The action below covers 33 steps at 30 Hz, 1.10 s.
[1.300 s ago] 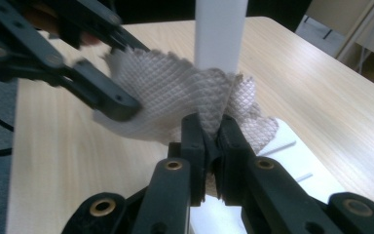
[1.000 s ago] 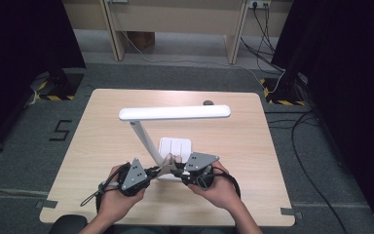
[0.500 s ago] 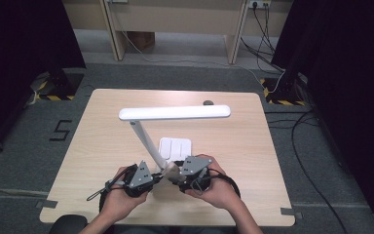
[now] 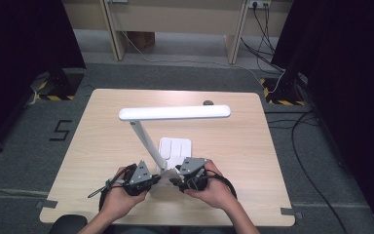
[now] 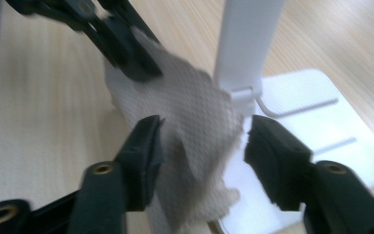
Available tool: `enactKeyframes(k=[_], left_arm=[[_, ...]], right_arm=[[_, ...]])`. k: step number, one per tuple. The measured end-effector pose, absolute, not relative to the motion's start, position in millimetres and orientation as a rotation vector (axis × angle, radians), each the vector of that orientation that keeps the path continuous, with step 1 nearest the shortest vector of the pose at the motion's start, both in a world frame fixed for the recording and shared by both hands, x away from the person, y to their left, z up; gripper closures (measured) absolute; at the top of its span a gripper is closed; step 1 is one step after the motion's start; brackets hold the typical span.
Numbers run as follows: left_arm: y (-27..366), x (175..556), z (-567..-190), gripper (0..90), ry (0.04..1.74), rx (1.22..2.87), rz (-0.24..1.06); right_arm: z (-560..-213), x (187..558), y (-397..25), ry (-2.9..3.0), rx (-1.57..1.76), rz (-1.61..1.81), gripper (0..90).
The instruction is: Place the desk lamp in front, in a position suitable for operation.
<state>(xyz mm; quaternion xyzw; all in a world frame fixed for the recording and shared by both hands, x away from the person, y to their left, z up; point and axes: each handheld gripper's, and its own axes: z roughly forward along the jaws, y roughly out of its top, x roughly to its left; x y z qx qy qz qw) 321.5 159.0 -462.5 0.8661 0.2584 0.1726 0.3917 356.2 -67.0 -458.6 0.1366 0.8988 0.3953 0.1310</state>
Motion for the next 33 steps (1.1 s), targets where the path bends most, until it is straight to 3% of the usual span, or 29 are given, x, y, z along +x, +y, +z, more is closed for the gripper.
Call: enactKeyframes(k=[5, 8, 9, 12, 15, 19, 26, 33], left_arm=[[156.0, 322.9, -464.1, 88.1, 0.648, 2.21, 0.438], [154.8, 323.0, -463.5, 88.1, 0.648, 2.212, 0.436], [154.4, 323.4, -463.2, 88.2, 0.64, 2.216, 0.439], [153.4, 323.4, -463.3, 88.2, 0.638, 2.219, 0.435], [152.9, 324.4, -462.0, 88.0, 0.643, 2.196, 0.432], [155.6, 327.0, -456.8, 82.9, 0.69, 2.14, 0.429], [167.6, 319.4, -434.7, 59.8, 0.669, 1.995, 0.538], [190.2, 304.1, -421.6, 57.2, 0.694, 1.895, 0.602]], right_arm=[[-460.9, 355.8, -63.3, 2.643, 0.319, 1.218, 33.8], [-470.4, 355.4, -58.5, 2.681, 0.266, 1.129, 33.3], [-475.1, 355.1, -56.6, 2.693, 0.267, 1.09, 35.0], [-485.5, 357.4, -54.4, 2.714, 0.254, 1.029, 52.0], [-483.3, 357.1, -55.6, 2.723, 0.304, 1.053, 81.3], [-470.3, 354.8, -59.4, 2.696, 0.335, 1.108, 84.1], [-443.6, 358.2, -73.9, 2.601, 0.443, 1.258, 84.3], [-411.1, 364.1, -86.4, 2.366, 0.634, 1.352, 84.2]])
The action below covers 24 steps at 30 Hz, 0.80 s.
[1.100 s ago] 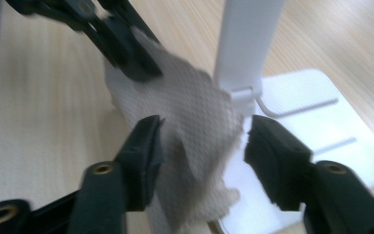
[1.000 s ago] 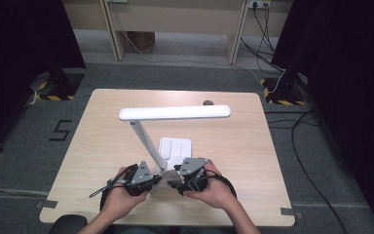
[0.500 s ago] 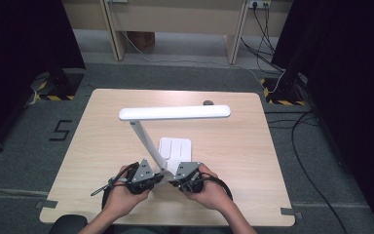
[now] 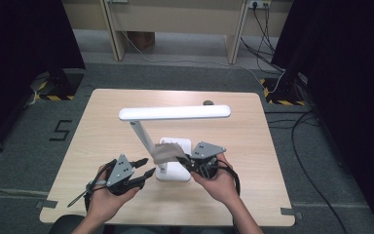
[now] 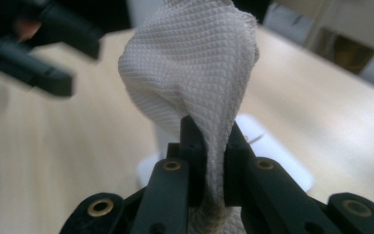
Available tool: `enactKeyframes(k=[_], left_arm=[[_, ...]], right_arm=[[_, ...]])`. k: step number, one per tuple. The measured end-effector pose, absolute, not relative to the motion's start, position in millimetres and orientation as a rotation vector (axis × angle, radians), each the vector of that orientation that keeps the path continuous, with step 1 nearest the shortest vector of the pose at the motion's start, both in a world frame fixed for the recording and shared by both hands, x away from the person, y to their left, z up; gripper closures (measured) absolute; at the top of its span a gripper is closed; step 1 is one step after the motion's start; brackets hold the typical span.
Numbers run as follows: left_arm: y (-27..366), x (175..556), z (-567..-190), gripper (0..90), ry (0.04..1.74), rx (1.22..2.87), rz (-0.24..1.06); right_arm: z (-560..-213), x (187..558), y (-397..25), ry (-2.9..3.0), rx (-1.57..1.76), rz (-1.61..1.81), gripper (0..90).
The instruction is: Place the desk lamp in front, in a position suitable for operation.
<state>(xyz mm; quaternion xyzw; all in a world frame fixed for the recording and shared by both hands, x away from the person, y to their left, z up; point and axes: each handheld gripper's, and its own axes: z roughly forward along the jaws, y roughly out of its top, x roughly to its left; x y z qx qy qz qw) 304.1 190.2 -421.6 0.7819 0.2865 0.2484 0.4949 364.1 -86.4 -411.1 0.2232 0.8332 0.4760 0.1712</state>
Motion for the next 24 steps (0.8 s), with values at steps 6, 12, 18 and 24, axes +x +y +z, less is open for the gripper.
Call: enactKeyframes(k=[6, 12, 18, 24], left_arm=[[199.5, 315.0, -447.8, 57.5, 0.779, 1.958, 0.575], [196.9, 340.7, -475.6, 57.1, 0.833, 1.967, 0.515], [192.5, 344.6, -491.0, 62.8, 0.846, 1.999, 0.504], [187.2, 348.4, -497.8, 63.9, 0.841, 2.005, 0.457]], right_arm=[[-389.8, 370.3, -80.7, 2.169, 0.72, 1.387, 84.1], [-374.5, 370.2, -64.2, 2.12, 0.663, 1.435, 84.1], [-364.0, 371.7, -51.9, 2.039, 0.663, 1.463, 84.2], [-354.8, 375.0, -38.1, 2.0, 0.657, 1.477, 83.9]])
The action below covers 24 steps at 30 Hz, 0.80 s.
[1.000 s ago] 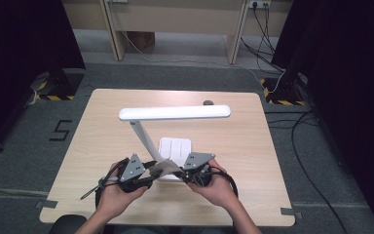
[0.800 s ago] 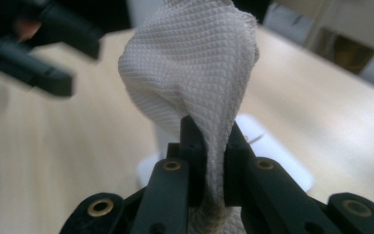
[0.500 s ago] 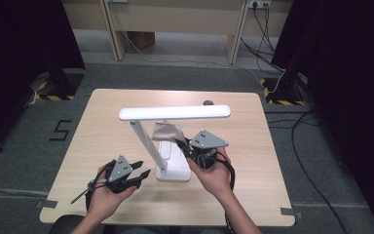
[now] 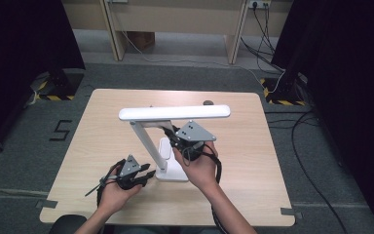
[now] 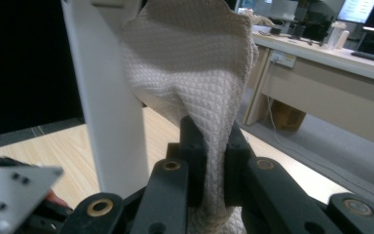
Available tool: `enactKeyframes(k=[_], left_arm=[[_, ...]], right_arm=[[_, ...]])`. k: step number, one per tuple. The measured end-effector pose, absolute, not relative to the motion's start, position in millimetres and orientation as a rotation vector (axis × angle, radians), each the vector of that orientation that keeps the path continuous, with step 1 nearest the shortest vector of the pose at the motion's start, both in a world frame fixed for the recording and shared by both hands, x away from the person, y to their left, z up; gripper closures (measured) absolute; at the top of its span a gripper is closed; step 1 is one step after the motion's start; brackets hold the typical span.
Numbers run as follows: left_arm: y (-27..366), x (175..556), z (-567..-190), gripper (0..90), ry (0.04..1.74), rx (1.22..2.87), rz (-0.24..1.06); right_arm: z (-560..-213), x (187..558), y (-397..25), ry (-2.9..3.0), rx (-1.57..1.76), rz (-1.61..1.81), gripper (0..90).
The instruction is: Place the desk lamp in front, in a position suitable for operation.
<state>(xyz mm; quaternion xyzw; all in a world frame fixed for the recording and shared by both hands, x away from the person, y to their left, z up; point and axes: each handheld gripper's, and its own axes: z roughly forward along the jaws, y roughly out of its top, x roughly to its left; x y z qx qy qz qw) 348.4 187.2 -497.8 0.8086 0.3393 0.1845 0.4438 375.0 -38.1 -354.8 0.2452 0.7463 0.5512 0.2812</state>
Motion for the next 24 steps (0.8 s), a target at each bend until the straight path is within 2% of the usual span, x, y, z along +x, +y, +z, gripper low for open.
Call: enactKeyframes(k=[24], left_arm=[[179.7, 357.5, -509.8, 64.4, 0.831, 2.032, 0.422]], right_arm=[[-345.8, 381.2, -4.4, 2.013, 0.602, 1.526, 82.1]])
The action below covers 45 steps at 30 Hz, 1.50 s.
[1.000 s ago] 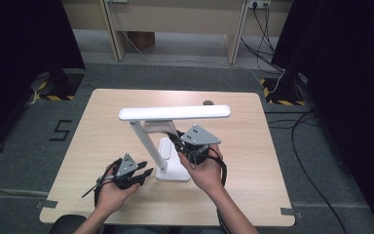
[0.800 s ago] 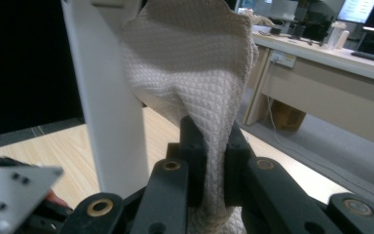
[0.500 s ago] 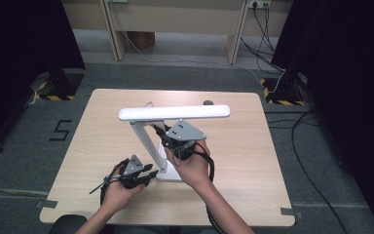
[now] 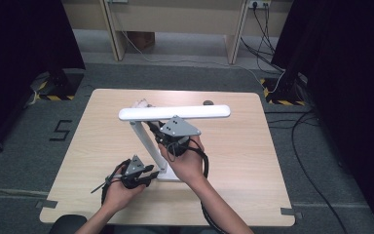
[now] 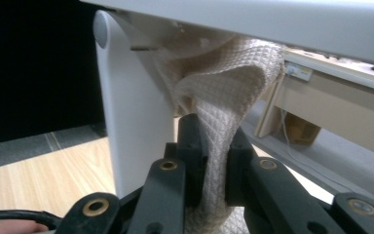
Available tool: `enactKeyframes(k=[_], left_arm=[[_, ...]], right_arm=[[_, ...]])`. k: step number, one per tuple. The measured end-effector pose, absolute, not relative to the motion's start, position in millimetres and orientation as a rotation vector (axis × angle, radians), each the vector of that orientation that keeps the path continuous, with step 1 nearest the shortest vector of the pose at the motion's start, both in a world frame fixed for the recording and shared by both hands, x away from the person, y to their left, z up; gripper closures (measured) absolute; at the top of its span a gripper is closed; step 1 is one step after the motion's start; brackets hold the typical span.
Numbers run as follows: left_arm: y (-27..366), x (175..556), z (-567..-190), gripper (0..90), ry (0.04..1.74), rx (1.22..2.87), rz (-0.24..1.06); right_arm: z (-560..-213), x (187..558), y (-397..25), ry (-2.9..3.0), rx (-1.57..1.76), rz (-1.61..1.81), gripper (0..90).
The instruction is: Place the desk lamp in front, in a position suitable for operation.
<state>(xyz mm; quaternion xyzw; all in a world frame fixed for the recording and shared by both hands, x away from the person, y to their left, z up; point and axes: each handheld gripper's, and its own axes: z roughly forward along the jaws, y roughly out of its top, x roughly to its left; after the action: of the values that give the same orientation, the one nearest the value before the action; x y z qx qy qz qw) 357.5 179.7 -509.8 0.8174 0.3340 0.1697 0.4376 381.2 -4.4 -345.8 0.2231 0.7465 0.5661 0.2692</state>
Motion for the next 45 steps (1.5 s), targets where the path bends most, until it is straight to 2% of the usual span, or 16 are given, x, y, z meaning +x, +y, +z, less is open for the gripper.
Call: enactKeyframes(k=[22, 29, 45], left_arm=[[177.8, 357.2, -512.1, 65.5, 0.835, 2.011, 0.41], [177.1, 357.2, -512.5, 65.7, 0.835, 2.008, 0.422], [176.8, 357.5, -513.2, 65.8, 0.83, 2.004, 0.411]], right_arm=[[-340.7, 369.1, 5.7, 2.042, 0.482, 1.511, 82.5], [-345.7, 374.7, 5.3, 2.136, 0.597, 1.455, 83.8], [-330.6, 365.4, 8.1, 2.105, 0.469, 1.504, 83.8]])
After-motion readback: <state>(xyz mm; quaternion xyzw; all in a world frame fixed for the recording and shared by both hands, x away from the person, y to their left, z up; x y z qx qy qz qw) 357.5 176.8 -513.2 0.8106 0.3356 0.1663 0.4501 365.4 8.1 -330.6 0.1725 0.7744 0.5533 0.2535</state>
